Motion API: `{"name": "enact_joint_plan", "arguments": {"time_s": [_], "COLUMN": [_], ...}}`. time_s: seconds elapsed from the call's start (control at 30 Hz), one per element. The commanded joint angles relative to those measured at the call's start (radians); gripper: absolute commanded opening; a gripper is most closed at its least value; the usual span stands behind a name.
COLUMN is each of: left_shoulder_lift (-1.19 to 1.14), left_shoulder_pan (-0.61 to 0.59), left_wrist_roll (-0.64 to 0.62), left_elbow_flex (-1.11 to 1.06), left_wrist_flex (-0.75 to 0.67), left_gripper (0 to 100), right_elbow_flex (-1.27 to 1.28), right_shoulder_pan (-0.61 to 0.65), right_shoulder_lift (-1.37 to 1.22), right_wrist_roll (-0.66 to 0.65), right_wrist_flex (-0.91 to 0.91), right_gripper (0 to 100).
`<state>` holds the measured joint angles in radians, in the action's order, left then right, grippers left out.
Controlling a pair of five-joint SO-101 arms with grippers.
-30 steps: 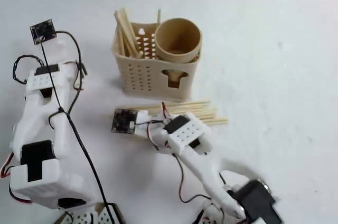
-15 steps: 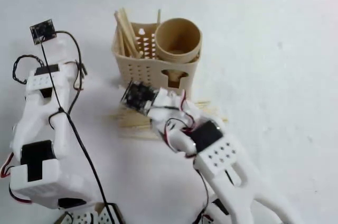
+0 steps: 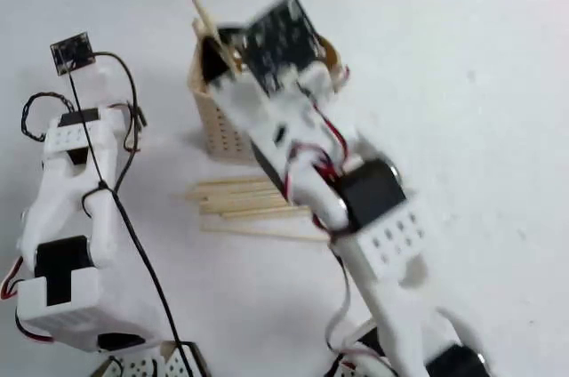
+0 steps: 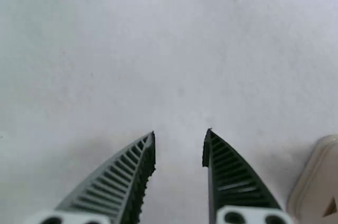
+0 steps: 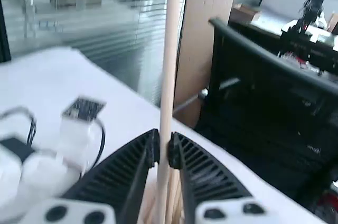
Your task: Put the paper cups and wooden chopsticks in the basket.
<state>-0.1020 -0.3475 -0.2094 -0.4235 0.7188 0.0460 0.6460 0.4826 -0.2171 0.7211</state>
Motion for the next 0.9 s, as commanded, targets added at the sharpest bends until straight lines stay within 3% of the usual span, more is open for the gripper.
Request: {"name": "enact_joint_plan", "arguments": {"time_s": [0.0,0.23,0.63,0.87], "left_shoulder_lift": [0.027,0.027,0.027,0.027], "left_shoulder_pan": [0.005,0.005,0.005,0.005], "left_wrist_roll": [-0.006,-0.006,-0.006,-0.006], "left_elbow_flex": [0.006,0.008,0.008,0.006], "left_wrist_flex": [-0.018,-0.018,-0.018,-0.018], "left_gripper": [17,17,17,17], "right_elbow_flex": [-0.264,-0.485,-0.402,-0.364], "right_shoulder_pan": [-0.002,-0.008,-0.008,-0.01], "right_shoulder_lift": [-0.214,-0.455,-0.427,-0.421], "right_wrist_roll": [0.037,0.006,-0.002,-0.051], "right_wrist_flex": [-0.134,-0.157,-0.153,-0.151], "right_gripper": [1.8,1.8,1.9,9.7]}}
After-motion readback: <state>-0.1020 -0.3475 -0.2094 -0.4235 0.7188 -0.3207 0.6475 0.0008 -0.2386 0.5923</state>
